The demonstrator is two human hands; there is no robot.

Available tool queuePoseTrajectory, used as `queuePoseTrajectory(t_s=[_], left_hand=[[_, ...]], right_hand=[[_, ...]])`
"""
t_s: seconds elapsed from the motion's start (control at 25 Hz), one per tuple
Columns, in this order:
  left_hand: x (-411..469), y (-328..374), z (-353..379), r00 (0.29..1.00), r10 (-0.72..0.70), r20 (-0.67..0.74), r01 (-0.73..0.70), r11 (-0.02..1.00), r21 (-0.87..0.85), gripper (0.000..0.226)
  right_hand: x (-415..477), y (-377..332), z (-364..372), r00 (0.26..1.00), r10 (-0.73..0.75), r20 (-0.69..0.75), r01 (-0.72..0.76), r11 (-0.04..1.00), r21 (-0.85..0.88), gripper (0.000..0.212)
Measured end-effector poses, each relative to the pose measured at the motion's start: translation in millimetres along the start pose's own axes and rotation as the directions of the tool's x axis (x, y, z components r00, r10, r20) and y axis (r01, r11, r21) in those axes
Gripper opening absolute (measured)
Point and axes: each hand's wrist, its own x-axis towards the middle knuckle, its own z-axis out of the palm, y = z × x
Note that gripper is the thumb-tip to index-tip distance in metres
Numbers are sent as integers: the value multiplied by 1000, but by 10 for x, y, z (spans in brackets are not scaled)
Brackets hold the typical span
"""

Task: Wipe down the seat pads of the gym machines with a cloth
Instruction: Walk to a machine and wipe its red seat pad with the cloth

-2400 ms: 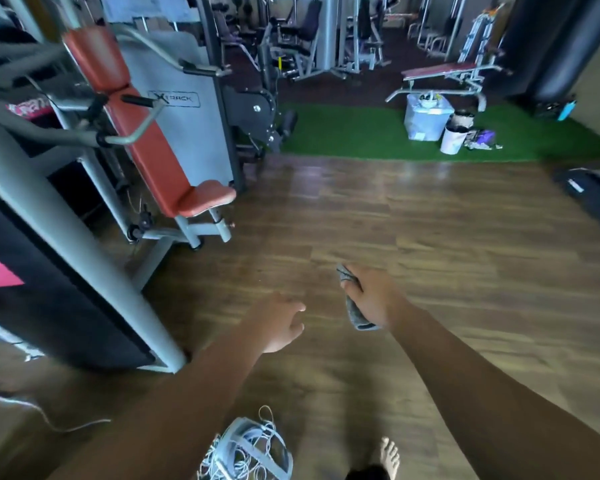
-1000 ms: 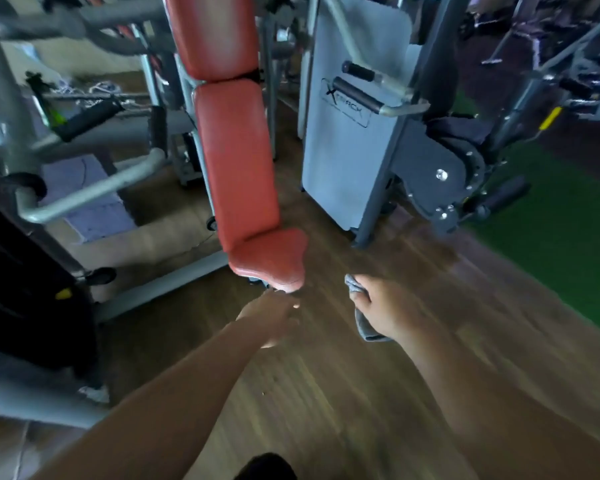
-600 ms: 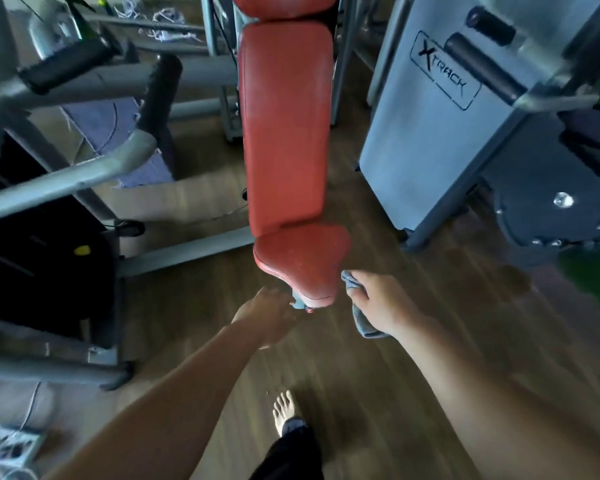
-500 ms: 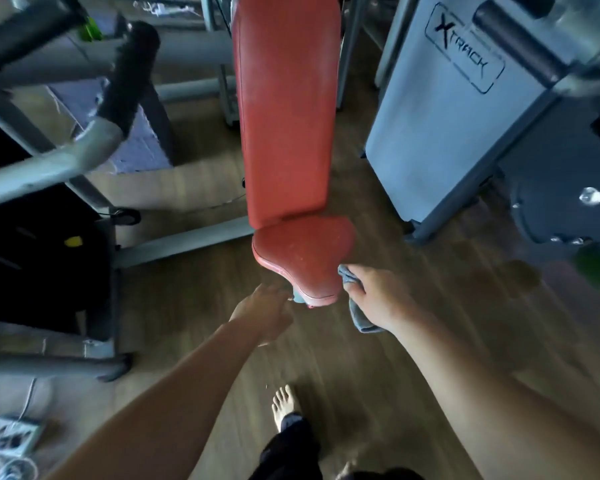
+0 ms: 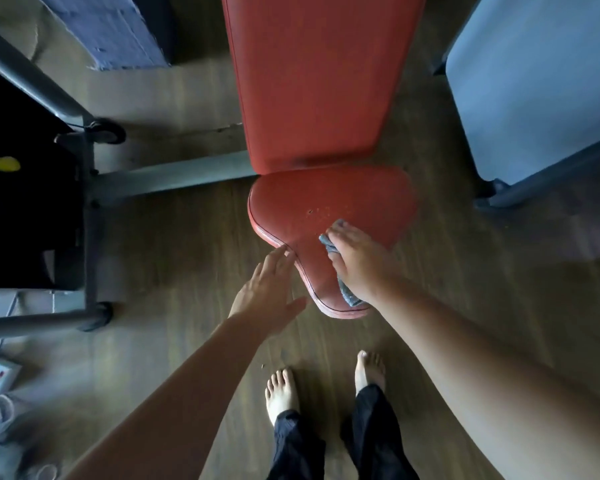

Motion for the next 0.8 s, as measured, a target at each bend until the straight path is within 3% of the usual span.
queuePoseTrajectory(t_s=[0.12,0.24,0.44,0.52,0.68,0.8], left_hand=[[-42,4,186,997,-11,-72,5,997,-73,106],[-80,25,325,999,-31,-41,27,994,-102,117],[-17,46,436,997,-69,-30,63,984,-164,120],[-17,18,455,997,-60,-44,52,986,-156,120],[-16,3,416,994,-53,-96,35,982,-184,121],[5,-21,391,989,-43,-144,13,978,-207,120]], right_hand=[[-70,37,222,991,-136,-13,134,987,-87,54],[-14,129,243,984,-172,49,177,975,-136,58],[1170,407,72,998,61,33,-54,981,-188,57],[1209,394,107,997,78,12,-75,983,-168,58],[334,293,205,993,-101,60,107,988,-110,62],[538,409,146,986,-153,66,159,982,-101,61]])
